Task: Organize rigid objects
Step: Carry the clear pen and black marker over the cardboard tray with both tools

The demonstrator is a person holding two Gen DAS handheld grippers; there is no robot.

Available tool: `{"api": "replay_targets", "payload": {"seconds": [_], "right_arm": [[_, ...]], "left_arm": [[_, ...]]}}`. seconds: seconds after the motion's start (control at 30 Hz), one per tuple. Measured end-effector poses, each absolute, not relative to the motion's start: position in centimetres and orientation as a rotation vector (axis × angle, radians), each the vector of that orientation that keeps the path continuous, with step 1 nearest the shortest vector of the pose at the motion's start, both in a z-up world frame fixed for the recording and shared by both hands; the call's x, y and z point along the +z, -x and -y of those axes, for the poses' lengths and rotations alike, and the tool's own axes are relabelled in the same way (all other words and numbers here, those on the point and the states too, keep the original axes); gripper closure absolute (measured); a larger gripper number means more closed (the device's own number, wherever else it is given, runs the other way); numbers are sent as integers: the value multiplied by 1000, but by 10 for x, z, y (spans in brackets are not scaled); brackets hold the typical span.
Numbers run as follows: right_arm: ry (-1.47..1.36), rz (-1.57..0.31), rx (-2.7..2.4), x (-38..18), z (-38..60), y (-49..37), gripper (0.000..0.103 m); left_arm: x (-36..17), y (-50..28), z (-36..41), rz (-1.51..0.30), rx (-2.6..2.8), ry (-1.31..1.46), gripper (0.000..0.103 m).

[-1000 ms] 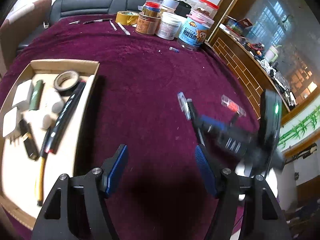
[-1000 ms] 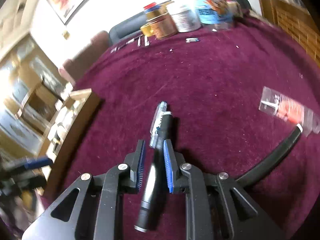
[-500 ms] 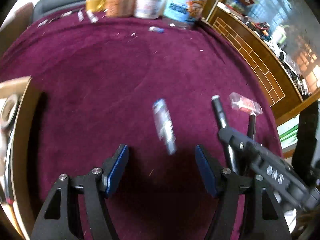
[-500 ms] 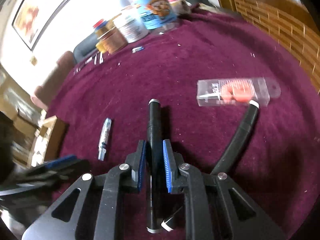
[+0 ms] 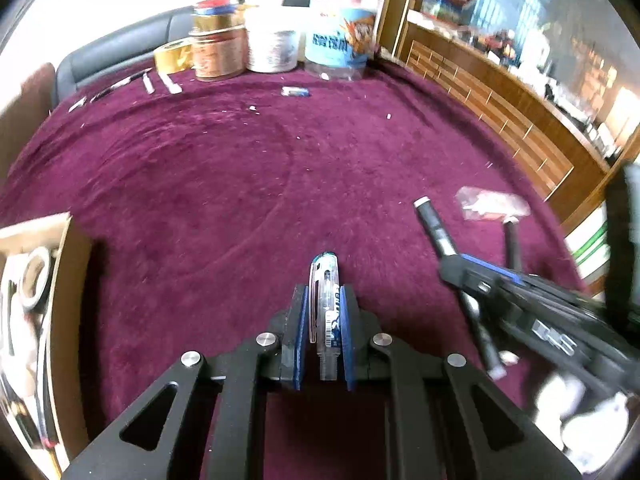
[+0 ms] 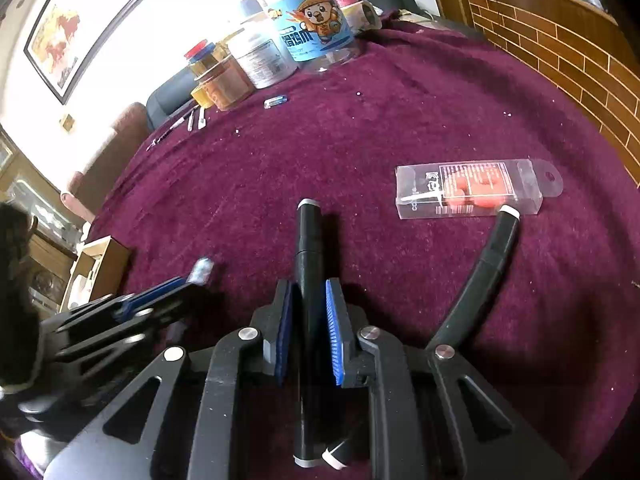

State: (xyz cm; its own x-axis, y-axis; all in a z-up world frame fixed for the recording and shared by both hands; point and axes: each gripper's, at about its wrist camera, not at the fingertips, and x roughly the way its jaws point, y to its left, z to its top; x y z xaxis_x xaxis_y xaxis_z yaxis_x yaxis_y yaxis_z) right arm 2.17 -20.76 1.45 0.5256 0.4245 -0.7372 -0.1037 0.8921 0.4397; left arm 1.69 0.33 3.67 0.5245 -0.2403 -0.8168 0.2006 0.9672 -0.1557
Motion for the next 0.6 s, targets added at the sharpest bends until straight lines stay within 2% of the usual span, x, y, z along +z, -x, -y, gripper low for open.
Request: {"api": "replay_targets", "payload": {"seconds": [0.3, 0.6], "right_arm": [[-321, -940, 325, 14, 204, -23, 89], [-251, -929, 281, 19, 192, -18, 91]], "left_arm": [[85, 57, -89, -863, -275, 231, 91], [96, 138, -232, -756, -45, 374, 91]]}}
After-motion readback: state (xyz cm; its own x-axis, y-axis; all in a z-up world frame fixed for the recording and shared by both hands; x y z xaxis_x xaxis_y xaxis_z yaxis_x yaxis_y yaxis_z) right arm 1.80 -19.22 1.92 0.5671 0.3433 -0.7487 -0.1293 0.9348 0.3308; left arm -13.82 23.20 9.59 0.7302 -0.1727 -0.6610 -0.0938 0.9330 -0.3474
